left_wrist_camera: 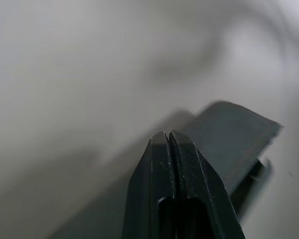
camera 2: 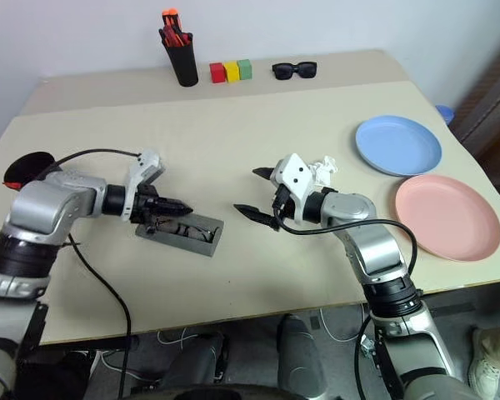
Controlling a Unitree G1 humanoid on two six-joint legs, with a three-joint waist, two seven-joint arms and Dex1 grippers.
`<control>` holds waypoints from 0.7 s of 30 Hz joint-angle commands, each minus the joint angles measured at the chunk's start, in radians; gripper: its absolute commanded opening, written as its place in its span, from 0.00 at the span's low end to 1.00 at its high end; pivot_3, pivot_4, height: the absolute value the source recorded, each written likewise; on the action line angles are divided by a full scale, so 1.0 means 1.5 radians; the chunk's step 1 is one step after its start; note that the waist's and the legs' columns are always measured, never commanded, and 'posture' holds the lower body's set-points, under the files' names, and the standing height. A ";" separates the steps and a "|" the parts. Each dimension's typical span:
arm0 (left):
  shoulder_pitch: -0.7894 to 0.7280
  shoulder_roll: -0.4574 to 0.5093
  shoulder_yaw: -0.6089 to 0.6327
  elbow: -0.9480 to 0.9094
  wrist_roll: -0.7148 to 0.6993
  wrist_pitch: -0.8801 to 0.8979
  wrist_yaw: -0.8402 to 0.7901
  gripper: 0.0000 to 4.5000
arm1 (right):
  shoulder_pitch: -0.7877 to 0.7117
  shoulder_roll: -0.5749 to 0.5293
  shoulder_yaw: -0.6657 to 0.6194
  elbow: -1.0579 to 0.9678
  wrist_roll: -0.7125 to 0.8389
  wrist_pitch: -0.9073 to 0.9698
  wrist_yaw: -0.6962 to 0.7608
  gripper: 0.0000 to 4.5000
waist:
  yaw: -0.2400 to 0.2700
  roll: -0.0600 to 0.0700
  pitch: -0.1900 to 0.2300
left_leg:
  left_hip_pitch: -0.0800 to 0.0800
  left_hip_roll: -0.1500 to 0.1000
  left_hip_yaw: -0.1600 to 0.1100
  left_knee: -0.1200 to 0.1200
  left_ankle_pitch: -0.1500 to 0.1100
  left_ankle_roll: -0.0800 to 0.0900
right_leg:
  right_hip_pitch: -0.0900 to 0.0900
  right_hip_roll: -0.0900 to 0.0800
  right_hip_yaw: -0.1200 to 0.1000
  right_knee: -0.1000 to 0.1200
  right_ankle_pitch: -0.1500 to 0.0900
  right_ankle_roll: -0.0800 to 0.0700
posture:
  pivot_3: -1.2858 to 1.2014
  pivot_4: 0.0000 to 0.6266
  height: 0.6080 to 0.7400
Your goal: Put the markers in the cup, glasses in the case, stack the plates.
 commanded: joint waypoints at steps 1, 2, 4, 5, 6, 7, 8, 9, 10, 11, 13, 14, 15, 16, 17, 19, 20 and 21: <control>0.049 0.042 0.038 -0.103 -0.037 0.028 0.012 0.00 | -0.013 0.002 -0.001 -0.003 -0.003 -0.021 0.001 0.99 | 0.001 0.000 0.000 | 0.000 0.000 0.000 0.000 0.000 0.000 | 0.000 0.000 0.000 0.000 0.000 0.000 | 0.52 0.24 1.00; 0.063 0.049 0.043 -0.119 -0.043 0.031 0.020 0.00 | -0.014 0.001 0.000 -0.001 -0.003 -0.024 0.002 0.99 | 0.001 0.000 0.000 | 0.000 0.000 0.000 0.000 0.000 0.000 | 0.000 0.000 0.000 0.000 0.000 0.000 | 0.52 0.24 1.00; 0.094 0.052 0.059 -0.138 -0.058 0.041 0.035 0.00 | -0.019 0.003 0.000 0.007 -0.007 -0.028 0.000 0.99 | 0.003 0.000 0.000 | 0.000 0.000 0.000 0.000 0.000 0.000 | 0.000 0.000 0.000 0.000 0.000 0.000 | 0.52 0.24 1.00; 0.112 0.054 0.062 -0.141 -0.062 0.040 0.041 0.00 | -0.022 0.004 0.001 0.011 -0.008 -0.031 -0.001 0.99 | 0.003 0.000 0.000 | 0.000 0.000 0.001 0.000 0.000 0.000 | 0.001 0.000 0.000 0.000 0.000 0.000 | 0.52 0.24 1.00; 0.129 0.059 0.062 -0.142 -0.061 0.032 0.044 0.00 | -0.024 0.006 0.001 0.014 -0.010 -0.032 -0.001 0.99 | 0.003 0.000 0.000 | 0.000 0.000 0.001 0.000 0.000 0.000 | 0.001 0.000 0.000 0.000 0.000 0.000 | 0.52 0.24 1.00; 0.138 0.048 0.073 -0.137 -0.057 0.016 0.062 0.00 | -0.027 0.007 0.001 0.019 -0.012 -0.035 -0.003 0.99 | 0.003 0.000 0.000 | 0.001 0.000 0.001 0.000 0.000 0.000 | 0.001 0.000 0.000 0.000 0.000 0.000 | 0.52 0.24 1.00; 0.143 0.039 0.083 -0.133 -0.056 0.005 0.076 0.00 | -0.028 0.008 0.001 0.021 -0.014 -0.037 -0.005 0.99 | 0.003 0.000 0.000 | 0.001 0.000 0.001 0.000 0.000 0.000 | 0.001 0.000 0.000 0.000 0.000 0.000 | 0.52 0.24 1.00; 0.130 0.012 0.111 -0.118 -0.061 -0.030 0.096 0.00 | -0.030 0.009 -0.001 0.023 -0.013 -0.038 -0.007 0.99 | 0.004 0.000 0.000 | 0.001 0.000 0.001 0.000 0.000 0.000 | 0.001 0.000 0.000 0.000 0.000 0.000 | 0.52 0.24 1.00; 0.116 -0.011 0.137 -0.105 -0.069 -0.051 0.114 0.00 | -0.033 0.009 -0.005 0.026 -0.012 -0.039 -0.009 0.99 | 0.006 0.000 0.000 | 0.001 0.000 0.001 0.000 0.000 0.000 | 0.001 0.000 0.000 0.000 0.000 0.000 | 0.52 0.24 1.00; 0.107 -0.025 0.152 -0.097 -0.074 -0.065 0.124 0.00 | -0.034 0.010 -0.008 0.027 -0.011 -0.039 -0.011 0.99 | 0.007 0.000 0.000 | 0.001 0.000 0.001 0.000 0.000 0.000 | 0.001 0.000 0.000 0.000 0.000 0.000 | 0.52 0.24 1.00; 0.075 -0.057 0.205 -0.079 -0.116 -0.091 0.124 0.12 | -0.042 0.010 -0.026 0.035 -0.006 -0.038 -0.024 1.00 | 0.011 0.000 0.000 | 0.001 0.000 0.001 0.001 0.001 -0.001 | 0.001 0.000 0.000 0.000 0.000 0.000 | 0.52 0.24 1.00; 0.064 -0.066 0.221 -0.074 -0.129 -0.108 0.120 0.18 | -0.045 0.009 -0.036 0.039 -0.004 -0.035 -0.032 1.00 | 0.015 0.000 0.000 | 0.000 0.000 0.001 0.001 0.001 -0.001 | 0.001 0.000 0.000 0.000 0.000 -0.001 | 0.52 0.24 1.00; 0.059 -0.067 0.229 -0.073 -0.140 -0.124 0.108 0.29 | -0.048 0.007 -0.045 0.042 -0.002 -0.033 -0.040 1.00 | 0.016 0.000 0.000 | 0.000 0.000 0.001 0.001 0.001 -0.001 | 0.001 0.000 0.000 0.000 0.001 -0.001 | 0.52 0.24 1.00; 0.058 -0.065 0.230 -0.073 -0.145 -0.135 0.099 0.40 | -0.049 0.005 -0.050 0.044 -0.001 -0.032 -0.044 1.00 | 0.017 0.000 0.000 | 0.000 0.000 0.001 0.001 0.001 -0.001 | 0.001 0.000 0.000 0.000 0.001 -0.001 | 0.52 0.24 1.00; 0.055 -0.063 0.236 -0.069 -0.152 -0.154 0.086 0.52 | -0.050 -0.003 -0.068 0.046 0.002 -0.024 -0.054 1.00 | 0.017 0.000 0.000 | 0.000 0.000 0.001 0.001 0.001 -0.001 | 0.001 0.000 0.000 0.000 0.001 -0.001 | 0.52 0.24 1.00; 0.053 -0.058 0.242 -0.064 -0.167 -0.180 0.061 0.75 | -0.052 -0.018 -0.093 0.053 0.001 -0.011 -0.071 1.00 | 0.018 0.000 0.000 | 0.001 0.000 0.001 0.001 0.001 -0.001 | 0.001 0.000 0.001 0.000 0.001 -0.001 | 0.52 0.24 1.00; 0.052 -0.055 0.243 -0.061 -0.173 -0.185 0.053 0.87 | -0.052 -0.024 -0.101 0.057 -0.004 -0.006 -0.080 1.00 | 0.019 0.000 0.000 | 0.000 0.000 0.002 0.001 0.001 -0.002 | 0.001 0.000 0.001 0.000 0.001 -0.001 | 0.52 0.24 1.00; 0.053 -0.052 0.241 -0.055 -0.173 -0.197 0.044 0.98 | -0.050 -0.035 -0.110 0.064 -0.014 0.007 -0.093 1.00 | 0.019 0.000 0.000 | 0.000 0.000 0.002 0.001 0.001 -0.002 | 0.001 0.000 0.001 0.000 0.001 -0.001 | 0.52 0.24 1.00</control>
